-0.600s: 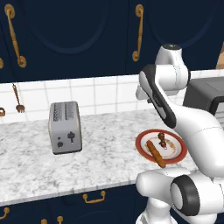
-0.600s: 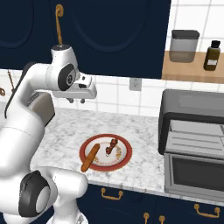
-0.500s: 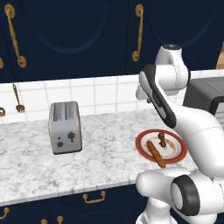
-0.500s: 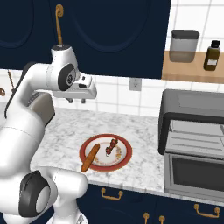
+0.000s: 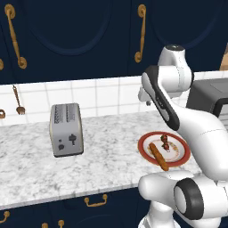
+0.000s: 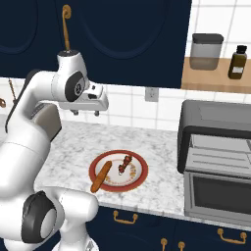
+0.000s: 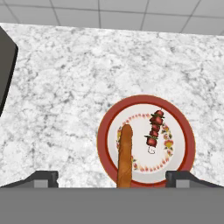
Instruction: Pick up the kebab skewer and baguette bread, and place them inside the toaster oven. Close the toaster oven door and start by setting the timer.
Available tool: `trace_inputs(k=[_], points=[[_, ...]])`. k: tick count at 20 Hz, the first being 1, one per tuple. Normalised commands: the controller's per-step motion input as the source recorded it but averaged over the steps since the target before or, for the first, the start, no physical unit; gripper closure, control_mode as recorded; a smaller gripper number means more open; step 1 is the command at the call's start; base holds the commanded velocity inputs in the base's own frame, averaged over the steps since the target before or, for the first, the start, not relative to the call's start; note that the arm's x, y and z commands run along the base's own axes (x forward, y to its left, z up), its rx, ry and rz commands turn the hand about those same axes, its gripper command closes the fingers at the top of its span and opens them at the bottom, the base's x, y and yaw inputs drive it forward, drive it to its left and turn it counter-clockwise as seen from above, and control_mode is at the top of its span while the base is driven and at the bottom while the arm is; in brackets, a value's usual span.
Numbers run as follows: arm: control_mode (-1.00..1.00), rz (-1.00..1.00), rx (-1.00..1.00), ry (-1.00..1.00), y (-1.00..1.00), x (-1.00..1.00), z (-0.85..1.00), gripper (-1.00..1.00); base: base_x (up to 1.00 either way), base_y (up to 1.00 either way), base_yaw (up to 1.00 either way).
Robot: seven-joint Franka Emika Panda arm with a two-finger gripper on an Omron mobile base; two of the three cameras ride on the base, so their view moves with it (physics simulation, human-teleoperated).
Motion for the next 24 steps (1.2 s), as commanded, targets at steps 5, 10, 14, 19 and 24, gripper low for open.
trace_inputs(k=[5,10,14,19,24], points=[[1.00,0.00,0.00,0.00,0.00,0.00,0.00,-1.00,0.00,-0.52,0.00],[1.00,0.00,0.00,0.00,0.00,0.00,0.00,-1.00,0.00,-0.39,0.00],[1.00,0.00,0.00,0.00,0.00,0.00,0.00,-1.00,0.01,-0.50,0.00],[1.00,0.00,0.00,0.00,0.00,0.00,0.00,-1.00,0.00,-0.56,0.00],[1.00,0.00,0.00,0.00,0.00,0.00,0.00,-1.00,0.00,-0.30,0.00]])
